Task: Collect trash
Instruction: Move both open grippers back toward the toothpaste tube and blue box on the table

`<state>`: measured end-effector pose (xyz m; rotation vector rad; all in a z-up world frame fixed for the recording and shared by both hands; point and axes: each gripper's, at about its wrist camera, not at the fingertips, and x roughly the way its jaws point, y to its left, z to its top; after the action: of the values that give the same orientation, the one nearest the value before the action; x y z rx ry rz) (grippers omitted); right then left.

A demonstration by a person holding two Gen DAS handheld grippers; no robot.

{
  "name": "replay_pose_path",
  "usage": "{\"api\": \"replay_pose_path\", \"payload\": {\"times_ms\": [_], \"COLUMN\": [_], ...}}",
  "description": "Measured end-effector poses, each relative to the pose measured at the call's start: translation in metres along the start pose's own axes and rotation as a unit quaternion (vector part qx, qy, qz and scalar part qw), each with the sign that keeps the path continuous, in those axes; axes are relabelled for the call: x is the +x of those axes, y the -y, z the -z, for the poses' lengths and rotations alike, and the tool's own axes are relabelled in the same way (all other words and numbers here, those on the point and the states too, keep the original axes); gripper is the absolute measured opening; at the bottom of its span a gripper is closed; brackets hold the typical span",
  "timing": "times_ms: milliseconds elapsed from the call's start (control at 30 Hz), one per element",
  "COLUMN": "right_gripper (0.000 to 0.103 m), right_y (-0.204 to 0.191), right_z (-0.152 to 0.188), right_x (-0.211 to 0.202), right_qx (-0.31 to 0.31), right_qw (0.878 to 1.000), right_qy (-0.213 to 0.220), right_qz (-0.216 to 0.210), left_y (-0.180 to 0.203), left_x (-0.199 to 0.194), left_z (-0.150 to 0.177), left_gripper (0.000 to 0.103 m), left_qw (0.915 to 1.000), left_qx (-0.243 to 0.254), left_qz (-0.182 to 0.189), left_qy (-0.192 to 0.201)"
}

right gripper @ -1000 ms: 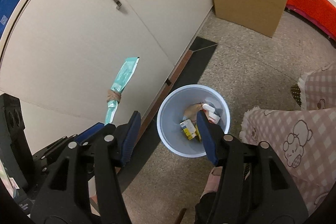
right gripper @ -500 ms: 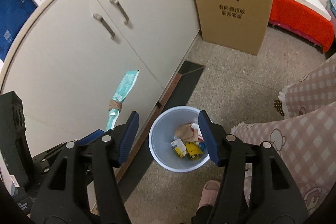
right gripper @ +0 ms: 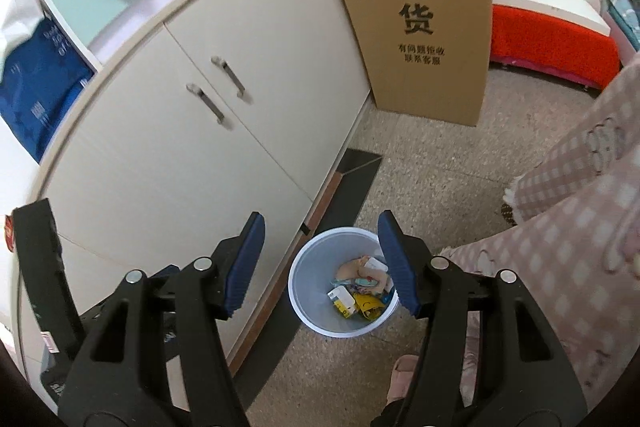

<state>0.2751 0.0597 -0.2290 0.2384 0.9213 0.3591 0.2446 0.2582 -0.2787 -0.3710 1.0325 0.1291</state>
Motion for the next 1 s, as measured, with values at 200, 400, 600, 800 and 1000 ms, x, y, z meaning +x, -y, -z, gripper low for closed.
{"api": "replay_pose_path", "payload": {"times_ms": [200,400,600,800,1000], "right_gripper": [0.060,0.066,0.076,0.078,0.078], "right_y": [0.020,0.065,0.141,0.242,0.335], "right_z": [-0.007,-0.010,-0.002,0.019,0.048], "right_x": [-0.060,-0.137,-0.213,-0.275,-0.310], "right_qx": [0.009,0.024,0.070,0.170,0.288], "right_qw": [0.999,0.994,0.980,0.955,0.916], "right_qy": [0.048,0.107,0.167,0.211,0.241], "right_qz": [0.004,0.026,0.079,0.119,0.145], "left_y": [0.046,0.116,0.210,0.316,0.391], "left_x": [-0.051,-0.092,-0.110,-0.106,-0.086], "left_z": [-0.001,0.005,0.021,0.042,0.057], "left_gripper": [0.079,0.079,0.079,0.079,0.079], "left_qw": [0.9983,0.9931,0.9833,0.9669,0.9553], "left_qx": [0.025,0.071,0.135,0.214,0.251], "left_qz": [0.023,0.060,0.093,0.121,0.149], "left_qy": [0.047,0.073,0.079,0.068,0.049]}}
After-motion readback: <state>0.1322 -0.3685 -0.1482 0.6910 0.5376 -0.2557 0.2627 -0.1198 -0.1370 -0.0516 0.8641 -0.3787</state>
